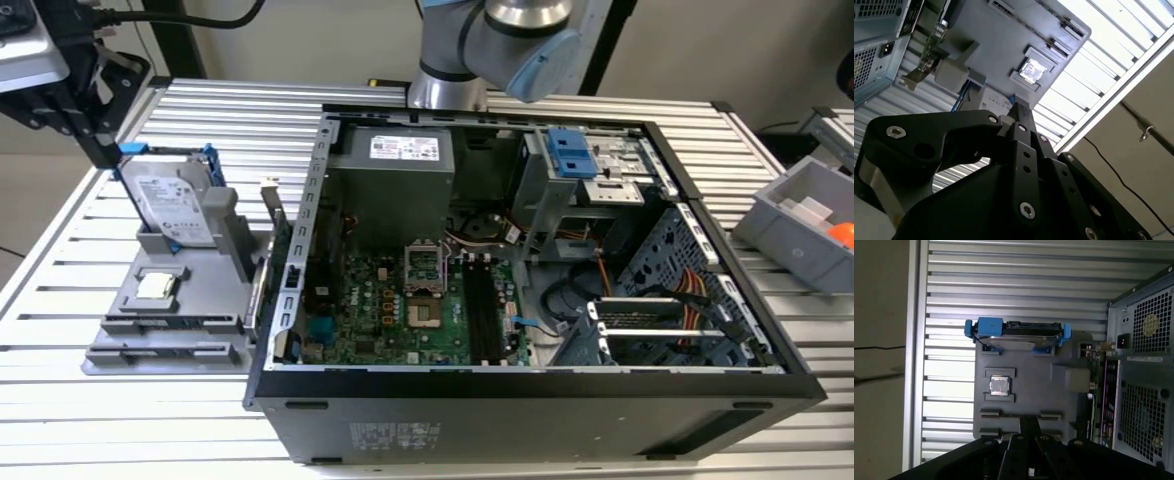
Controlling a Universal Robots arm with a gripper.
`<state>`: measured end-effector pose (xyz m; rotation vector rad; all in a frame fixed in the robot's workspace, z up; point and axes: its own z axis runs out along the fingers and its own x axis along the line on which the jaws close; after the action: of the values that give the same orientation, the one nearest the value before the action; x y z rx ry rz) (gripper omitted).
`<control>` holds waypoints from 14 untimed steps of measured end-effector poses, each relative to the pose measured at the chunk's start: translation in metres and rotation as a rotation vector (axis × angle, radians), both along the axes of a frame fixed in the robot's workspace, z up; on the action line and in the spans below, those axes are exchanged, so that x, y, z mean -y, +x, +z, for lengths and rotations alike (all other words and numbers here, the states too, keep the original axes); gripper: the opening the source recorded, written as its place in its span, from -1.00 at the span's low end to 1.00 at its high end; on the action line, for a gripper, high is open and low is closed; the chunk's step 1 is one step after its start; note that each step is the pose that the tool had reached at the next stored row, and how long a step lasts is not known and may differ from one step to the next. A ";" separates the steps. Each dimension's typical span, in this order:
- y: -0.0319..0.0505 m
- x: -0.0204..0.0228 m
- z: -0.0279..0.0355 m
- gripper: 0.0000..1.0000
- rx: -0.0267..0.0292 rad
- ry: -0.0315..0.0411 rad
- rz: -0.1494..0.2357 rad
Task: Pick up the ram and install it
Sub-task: 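Pick up the ram and move it above insertion slot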
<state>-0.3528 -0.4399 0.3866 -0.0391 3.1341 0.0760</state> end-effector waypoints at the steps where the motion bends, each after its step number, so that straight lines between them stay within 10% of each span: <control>1: 0.0000 0.0002 -0.0001 -1.00 0.0025 0.0000 0.000; 14: 0.0012 0.0101 -0.0007 -1.00 0.0066 0.0000 0.005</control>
<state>-0.3516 -0.4499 0.3858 -0.0476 3.1275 0.0758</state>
